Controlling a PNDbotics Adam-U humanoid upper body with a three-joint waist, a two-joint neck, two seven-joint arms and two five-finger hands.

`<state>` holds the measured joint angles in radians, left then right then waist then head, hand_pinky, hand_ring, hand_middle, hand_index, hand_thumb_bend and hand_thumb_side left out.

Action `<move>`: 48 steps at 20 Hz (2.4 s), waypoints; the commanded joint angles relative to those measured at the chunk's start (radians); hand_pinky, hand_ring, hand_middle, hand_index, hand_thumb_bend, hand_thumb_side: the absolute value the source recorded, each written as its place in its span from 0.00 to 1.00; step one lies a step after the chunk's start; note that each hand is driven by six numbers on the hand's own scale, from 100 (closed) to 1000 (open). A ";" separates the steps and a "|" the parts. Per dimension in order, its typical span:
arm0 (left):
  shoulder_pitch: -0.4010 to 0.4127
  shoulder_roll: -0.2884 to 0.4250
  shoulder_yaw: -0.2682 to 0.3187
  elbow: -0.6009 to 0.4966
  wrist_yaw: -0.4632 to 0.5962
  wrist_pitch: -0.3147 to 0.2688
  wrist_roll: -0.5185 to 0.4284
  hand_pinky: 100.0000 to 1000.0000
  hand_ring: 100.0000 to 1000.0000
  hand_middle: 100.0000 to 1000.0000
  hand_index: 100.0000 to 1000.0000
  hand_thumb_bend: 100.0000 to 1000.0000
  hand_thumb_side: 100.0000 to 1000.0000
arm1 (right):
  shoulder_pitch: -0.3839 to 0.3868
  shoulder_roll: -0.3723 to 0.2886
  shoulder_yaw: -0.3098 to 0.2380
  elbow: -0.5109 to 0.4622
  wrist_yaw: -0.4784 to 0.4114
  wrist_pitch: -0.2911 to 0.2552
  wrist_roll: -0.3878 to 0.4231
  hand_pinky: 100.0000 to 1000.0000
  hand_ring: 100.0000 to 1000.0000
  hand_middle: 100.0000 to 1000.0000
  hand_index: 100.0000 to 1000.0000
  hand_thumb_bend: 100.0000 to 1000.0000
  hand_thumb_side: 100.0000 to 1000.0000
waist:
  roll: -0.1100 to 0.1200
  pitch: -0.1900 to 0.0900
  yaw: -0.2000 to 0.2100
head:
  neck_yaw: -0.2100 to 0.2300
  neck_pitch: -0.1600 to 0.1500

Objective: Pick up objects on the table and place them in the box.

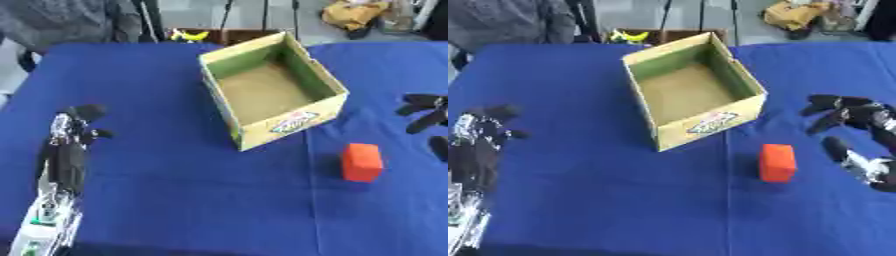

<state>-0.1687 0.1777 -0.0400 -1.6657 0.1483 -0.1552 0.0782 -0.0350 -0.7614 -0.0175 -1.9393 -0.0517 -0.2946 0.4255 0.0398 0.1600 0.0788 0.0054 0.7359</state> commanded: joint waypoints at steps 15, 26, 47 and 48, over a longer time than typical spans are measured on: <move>-0.011 0.025 -0.007 -0.020 0.001 0.000 -0.008 0.49 0.79 0.61 0.67 0.00 1.00 | -0.080 -0.080 0.049 0.078 0.131 -0.076 0.023 0.74 1.00 0.80 0.72 0.34 0.70 | -0.004 -0.017 0.004 | -0.046 -0.040; -0.009 0.027 -0.015 -0.019 0.003 0.002 -0.015 0.49 0.79 0.61 0.67 0.00 1.00 | -0.174 -0.100 0.131 0.206 0.227 -0.150 0.077 0.76 1.00 0.81 0.76 0.42 0.79 | -0.003 -0.024 0.012 | -0.084 -0.043; -0.008 0.027 -0.025 -0.017 0.007 0.004 -0.026 0.49 0.79 0.60 0.67 0.00 1.00 | -0.289 -0.060 0.190 0.465 0.411 -0.228 0.018 0.77 1.00 0.82 0.80 0.50 0.90 | 0.001 -0.028 0.037 | -0.105 -0.027; -0.008 0.027 -0.025 -0.017 0.007 0.004 -0.027 0.49 0.79 0.60 0.67 0.00 1.00 | -0.292 -0.058 0.192 0.474 0.418 -0.230 0.015 0.77 1.00 0.82 0.80 0.50 0.90 | 0.001 -0.028 0.037 | -0.106 -0.027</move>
<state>-0.1682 0.1852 -0.0644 -1.6657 0.1533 -0.1495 0.0542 -0.3108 -0.8011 0.1800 -1.4701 0.3517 -0.5233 0.4488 0.0424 0.1469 0.1163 -0.0984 0.7034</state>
